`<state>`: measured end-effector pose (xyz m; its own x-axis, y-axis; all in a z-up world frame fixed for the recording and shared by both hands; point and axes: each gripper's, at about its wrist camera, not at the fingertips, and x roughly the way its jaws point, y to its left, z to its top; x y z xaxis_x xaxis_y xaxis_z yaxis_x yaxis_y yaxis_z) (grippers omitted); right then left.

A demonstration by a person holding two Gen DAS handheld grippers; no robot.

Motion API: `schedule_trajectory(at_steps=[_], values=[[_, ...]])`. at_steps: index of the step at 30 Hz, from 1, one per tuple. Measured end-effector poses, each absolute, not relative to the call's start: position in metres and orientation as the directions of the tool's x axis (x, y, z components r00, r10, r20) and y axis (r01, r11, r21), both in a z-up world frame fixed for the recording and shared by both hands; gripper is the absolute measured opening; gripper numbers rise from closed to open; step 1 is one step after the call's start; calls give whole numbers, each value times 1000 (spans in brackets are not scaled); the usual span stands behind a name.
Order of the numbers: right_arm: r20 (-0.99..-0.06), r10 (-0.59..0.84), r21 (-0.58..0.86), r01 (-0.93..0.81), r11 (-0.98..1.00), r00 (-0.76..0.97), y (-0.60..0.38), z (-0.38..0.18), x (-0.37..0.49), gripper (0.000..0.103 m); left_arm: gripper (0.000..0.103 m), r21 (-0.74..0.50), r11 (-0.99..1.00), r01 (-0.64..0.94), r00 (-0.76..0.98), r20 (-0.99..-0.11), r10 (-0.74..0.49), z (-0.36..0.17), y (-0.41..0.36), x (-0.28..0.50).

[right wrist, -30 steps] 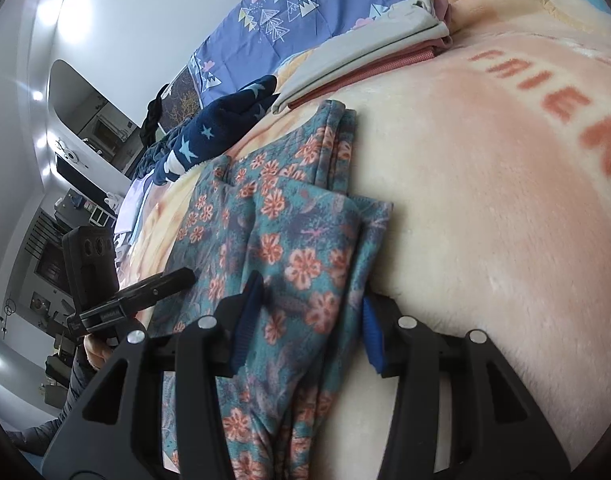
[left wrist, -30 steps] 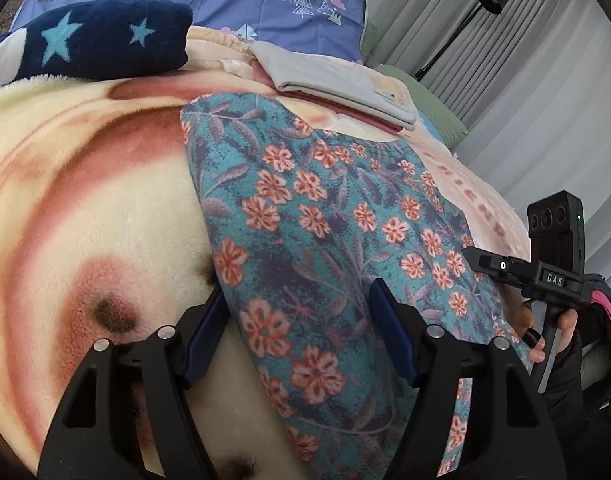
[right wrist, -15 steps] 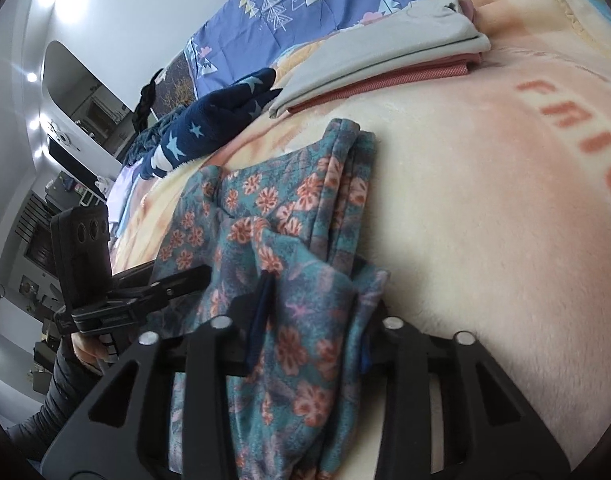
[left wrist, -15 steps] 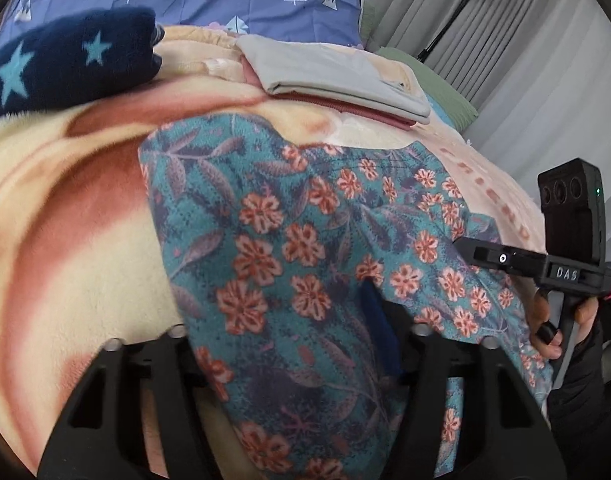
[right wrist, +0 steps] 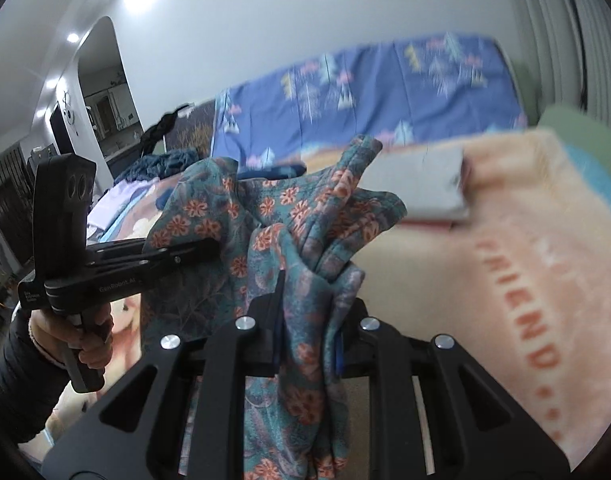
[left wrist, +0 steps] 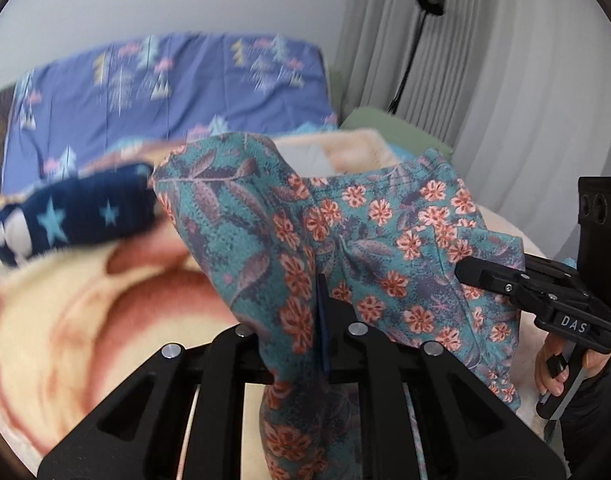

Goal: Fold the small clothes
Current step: 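Lift the folded shirt with both grippers and carry it across the blanket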

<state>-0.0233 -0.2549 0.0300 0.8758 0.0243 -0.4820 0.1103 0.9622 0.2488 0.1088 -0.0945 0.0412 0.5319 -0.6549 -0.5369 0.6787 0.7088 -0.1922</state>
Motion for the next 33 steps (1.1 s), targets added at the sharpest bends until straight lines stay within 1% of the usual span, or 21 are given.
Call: schedule_trajectory(at_steps=[5,9,14,17,21,26,33], values=[[-407,-53,185,140,973,912,-253,65,-59,17,13,-127,686,716,560,-482,-674,78,-107,83],[-375,-115,162,187,969,920,-265,83,-84,17,13,-79,658,748,562,-452,-693,103,-129,68],[-340,-202,145,263,954,918,-286,100,-115,17,13,-51,605,794,532,-421,-734,122,-158,56],[-330,-245,127,300,945,912,-299,110,-127,17,13,-61,579,813,507,-415,-756,132,-181,58],[-318,-341,68,380,922,885,-324,124,-142,17,13,-31,552,833,492,-413,-766,147,-224,63],[-318,-426,73,469,880,847,-369,133,-148,17,13,25,522,853,486,-402,-776,161,-275,66],[-328,-531,103,588,802,781,-440,134,-142,17,13,79,505,860,490,-410,-770,160,-344,88]])
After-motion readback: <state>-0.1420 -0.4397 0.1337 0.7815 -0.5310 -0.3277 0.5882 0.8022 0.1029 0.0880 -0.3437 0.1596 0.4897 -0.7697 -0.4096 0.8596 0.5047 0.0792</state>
